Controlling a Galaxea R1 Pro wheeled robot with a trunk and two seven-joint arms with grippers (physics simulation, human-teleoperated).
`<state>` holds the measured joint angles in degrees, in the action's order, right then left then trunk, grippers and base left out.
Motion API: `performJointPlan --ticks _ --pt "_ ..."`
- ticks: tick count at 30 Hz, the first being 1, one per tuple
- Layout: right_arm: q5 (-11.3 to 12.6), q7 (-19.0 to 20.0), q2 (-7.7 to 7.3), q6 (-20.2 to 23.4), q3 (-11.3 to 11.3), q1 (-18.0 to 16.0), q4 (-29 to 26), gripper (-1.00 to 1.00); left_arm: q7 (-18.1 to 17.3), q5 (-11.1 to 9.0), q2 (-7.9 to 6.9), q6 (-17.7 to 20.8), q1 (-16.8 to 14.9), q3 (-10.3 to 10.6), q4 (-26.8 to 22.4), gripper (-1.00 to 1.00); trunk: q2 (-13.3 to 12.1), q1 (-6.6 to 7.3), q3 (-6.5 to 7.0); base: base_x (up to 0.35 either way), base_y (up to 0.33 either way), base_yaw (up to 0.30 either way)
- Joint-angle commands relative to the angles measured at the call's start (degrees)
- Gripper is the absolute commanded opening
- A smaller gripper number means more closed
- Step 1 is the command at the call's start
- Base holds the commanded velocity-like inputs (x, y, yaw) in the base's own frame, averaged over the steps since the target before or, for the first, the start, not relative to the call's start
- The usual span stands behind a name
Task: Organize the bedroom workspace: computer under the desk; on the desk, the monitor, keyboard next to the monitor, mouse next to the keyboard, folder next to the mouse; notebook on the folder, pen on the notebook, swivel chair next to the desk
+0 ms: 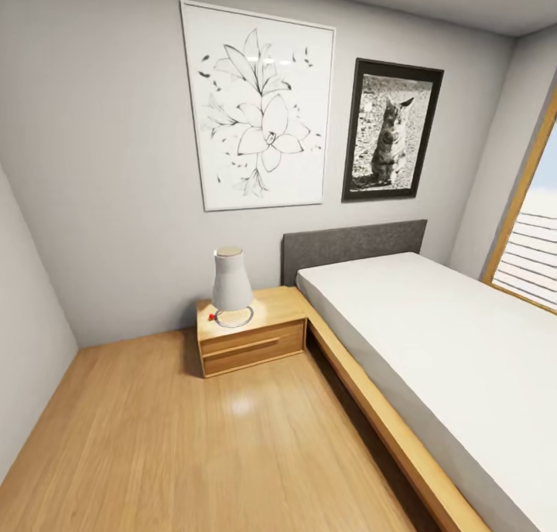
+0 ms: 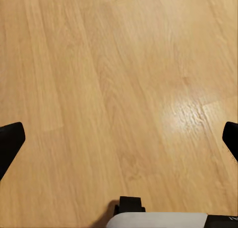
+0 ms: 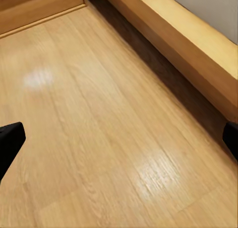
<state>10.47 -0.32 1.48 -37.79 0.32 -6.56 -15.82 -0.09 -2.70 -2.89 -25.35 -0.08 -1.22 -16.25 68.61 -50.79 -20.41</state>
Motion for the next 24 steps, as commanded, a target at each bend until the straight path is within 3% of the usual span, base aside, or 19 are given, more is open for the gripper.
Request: performJointPlan --ticks 1,9,24 --pt "0.2 0.0 0.01 -0.2 0.1 0.0 0.0 1.00 0.0 -0.3 0.00 -0.1 0.0 0.0 0.0 1.00 0.0 -0.04 -0.06 0.328 0.000 0.000" --pt "0.1 0.0 -0.06 -0.2 0.1 0.0 0.1 1.00 0.3 -0.6 -0.01 0.0 0.0 0.0 0.1 1.00 0.0 -0.04 -0.06 0.283 0.000 -0.165" --pt "0.7 -1.7 0.54 0.1 -0.1 -0.1 0.0 1.00 0.4 -0.6 -0.10 0.0 0.0 0.1 1.5 1.00 0.0 -0.04 -0.14 0.015 0.000 -0.280"
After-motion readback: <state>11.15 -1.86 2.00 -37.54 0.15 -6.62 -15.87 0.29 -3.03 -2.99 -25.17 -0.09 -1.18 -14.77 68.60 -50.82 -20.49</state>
